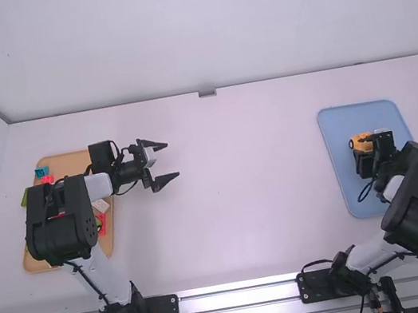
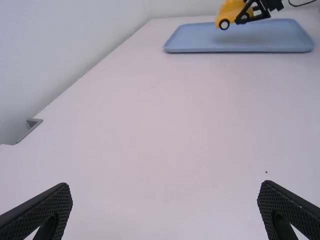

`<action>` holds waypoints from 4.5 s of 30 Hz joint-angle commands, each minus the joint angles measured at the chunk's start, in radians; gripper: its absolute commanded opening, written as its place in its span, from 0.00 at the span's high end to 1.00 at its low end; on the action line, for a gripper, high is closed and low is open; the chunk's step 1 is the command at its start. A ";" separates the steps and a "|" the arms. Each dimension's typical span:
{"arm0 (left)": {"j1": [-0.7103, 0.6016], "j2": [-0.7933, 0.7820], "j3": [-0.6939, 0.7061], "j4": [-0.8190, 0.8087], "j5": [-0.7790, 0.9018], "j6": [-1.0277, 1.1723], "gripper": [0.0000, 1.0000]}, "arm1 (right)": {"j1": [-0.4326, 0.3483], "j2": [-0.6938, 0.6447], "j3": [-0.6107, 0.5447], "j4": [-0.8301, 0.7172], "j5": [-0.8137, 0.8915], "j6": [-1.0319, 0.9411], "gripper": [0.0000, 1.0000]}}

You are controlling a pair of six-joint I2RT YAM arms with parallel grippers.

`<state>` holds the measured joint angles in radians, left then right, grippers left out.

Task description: Assemble lego blocks to make yellow taxi

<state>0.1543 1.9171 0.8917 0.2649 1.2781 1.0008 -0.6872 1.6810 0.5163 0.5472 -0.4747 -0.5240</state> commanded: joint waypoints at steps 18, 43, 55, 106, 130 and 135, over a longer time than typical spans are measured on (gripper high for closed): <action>-0.004 -0.017 -0.010 -0.031 0.015 -0.018 0.01 | 0.057 -0.021 -0.005 -0.023 0.159 0.007 0.01; -0.214 -0.213 -0.010 0.126 -0.679 -0.744 0.01 | 0.426 -0.439 0.233 -0.668 0.298 0.135 0.01; -0.397 -0.652 -0.010 -0.349 -1.085 -0.743 0.01 | 0.798 -0.439 0.277 -0.702 0.431 0.209 0.01; -0.154 -1.615 -0.819 -0.265 -1.278 -1.001 0.82 | 0.687 -1.249 -0.516 -0.547 0.475 0.524 0.82; -0.154 -1.917 -0.892 -0.265 -1.278 -1.001 1.00 | 0.687 -1.607 -0.516 -0.547 0.475 0.524 1.00; -0.154 -1.917 -0.892 -0.265 -1.278 -1.001 1.00 | 0.687 -1.655 -0.516 -0.547 0.475 0.524 1.00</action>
<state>0.0002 0.0082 0.0101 0.0036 0.0025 0.0059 -0.0029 0.0414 0.0109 0.0059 -0.0006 -0.0063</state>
